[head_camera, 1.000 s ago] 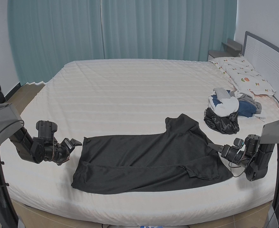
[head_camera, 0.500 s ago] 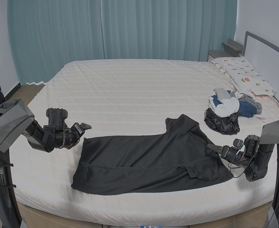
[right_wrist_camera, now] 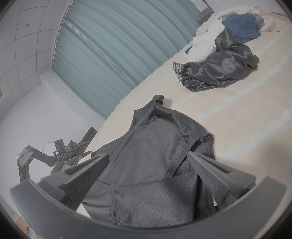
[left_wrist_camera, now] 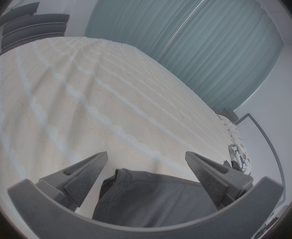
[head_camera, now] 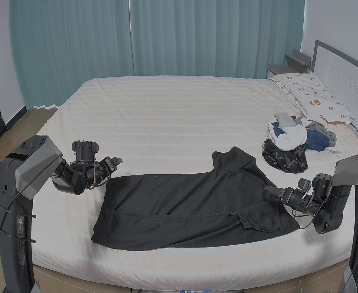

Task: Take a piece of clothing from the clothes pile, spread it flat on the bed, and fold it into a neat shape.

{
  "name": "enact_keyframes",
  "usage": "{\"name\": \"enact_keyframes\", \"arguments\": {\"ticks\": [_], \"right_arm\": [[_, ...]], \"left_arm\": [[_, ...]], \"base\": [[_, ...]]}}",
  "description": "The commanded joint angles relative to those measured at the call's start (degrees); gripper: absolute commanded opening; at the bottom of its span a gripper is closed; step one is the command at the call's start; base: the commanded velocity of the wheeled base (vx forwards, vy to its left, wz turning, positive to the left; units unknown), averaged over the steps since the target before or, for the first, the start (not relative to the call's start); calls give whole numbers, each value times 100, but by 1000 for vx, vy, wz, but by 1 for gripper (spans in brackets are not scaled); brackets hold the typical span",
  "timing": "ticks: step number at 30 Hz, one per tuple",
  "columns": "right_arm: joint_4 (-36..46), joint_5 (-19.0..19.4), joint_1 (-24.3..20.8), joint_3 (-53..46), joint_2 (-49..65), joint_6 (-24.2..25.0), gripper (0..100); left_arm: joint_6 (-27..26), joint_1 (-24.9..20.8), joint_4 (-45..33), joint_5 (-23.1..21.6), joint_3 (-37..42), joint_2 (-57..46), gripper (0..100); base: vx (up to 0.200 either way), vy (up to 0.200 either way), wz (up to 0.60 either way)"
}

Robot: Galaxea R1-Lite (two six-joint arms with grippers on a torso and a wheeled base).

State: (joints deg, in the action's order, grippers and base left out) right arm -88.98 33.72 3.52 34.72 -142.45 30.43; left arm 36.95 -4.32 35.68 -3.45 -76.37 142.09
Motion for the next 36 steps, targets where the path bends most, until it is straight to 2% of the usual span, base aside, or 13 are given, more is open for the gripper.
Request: {"name": "enact_keyframes", "arguments": {"ticks": [1, 8, 9, 17, 19, 21, 23, 27, 34, 36], "right_arm": [[-49, -6, -36, -9, -11, -2, 100], [-49, -6, -27, 9, -11, -2, 100], [-49, -6, -27, 17, -11, -2, 100], [-49, -138, -80, 105, 24, -37, 100], [-41, -225, -168, 176, 50, -37, 100], [56, -454, -291, 466, 121, -46, 100], [170, -577, -352, 615, 129, -46, 100], [953, -929, -537, 1362, 156, -46, 100], [2034, -973, -563, 2250, 182, -151, 100], [2078, -981, -572, 2294, 182, -160, 100]], "left_arm": [[-21, -43, 123, 46, -106, 328, 100], [-65, -43, 123, 55, -229, 512, 100], [-65, -43, 123, 55, -229, 512, 0], [-21, -25, 123, 116, -185, 460, 0], [5, -25, 123, 222, -150, 424, 0], [251, -17, 132, 433, -115, 231, 0], [392, -25, 132, 442, -115, 187, 0], [814, -17, 132, 442, -18, -24, 0], [1042, 54, 132, 371, 228, -340, 0], [1051, 54, 132, 371, 246, -349, 0]], "base": [[0, 0, 0], [0, 0, 0], [0, 0, 0], [0, 0, 0], [0, 0, 0], [0, 0, 0], [0, 0, 0], [0, 0, 0], [0, 0, 0], [0, 0, 0]]}}
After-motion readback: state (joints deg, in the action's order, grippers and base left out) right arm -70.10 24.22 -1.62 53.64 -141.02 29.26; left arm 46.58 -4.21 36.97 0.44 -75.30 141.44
